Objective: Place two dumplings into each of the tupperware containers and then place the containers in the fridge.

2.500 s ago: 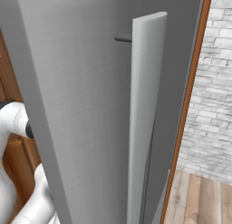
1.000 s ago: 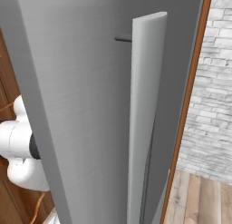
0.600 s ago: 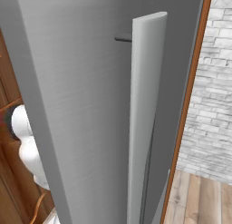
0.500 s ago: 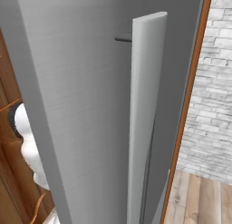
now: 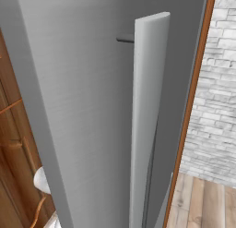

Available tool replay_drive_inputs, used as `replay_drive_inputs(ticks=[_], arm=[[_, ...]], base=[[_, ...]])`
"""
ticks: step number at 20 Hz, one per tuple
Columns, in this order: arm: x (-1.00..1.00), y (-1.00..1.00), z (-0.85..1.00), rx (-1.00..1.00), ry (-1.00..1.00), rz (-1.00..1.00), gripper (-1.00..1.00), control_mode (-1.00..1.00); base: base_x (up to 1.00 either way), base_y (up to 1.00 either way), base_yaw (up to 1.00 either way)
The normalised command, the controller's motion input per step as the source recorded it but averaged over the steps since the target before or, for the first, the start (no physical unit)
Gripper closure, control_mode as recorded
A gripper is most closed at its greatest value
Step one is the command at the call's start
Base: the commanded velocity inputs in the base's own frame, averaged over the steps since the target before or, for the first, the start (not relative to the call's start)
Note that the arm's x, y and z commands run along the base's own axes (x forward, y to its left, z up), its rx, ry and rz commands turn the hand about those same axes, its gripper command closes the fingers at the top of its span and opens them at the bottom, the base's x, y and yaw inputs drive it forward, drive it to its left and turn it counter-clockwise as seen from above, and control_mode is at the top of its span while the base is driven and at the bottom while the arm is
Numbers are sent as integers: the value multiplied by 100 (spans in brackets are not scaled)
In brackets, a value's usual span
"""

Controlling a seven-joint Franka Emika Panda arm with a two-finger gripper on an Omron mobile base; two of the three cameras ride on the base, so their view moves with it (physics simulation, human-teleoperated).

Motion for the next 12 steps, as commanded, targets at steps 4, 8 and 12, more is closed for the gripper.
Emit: replay_drive_inputs(ticks=[4, 8, 12], arm=[[54, 0, -31, 0, -6, -3, 100, -100], [0, -4, -10, 7, -36, 0, -100, -100], [-1, -17, 0, 22, -47, 0, -100, -100]], base=[[0, 0, 0], [0, 0, 0], [0, 0, 0]])
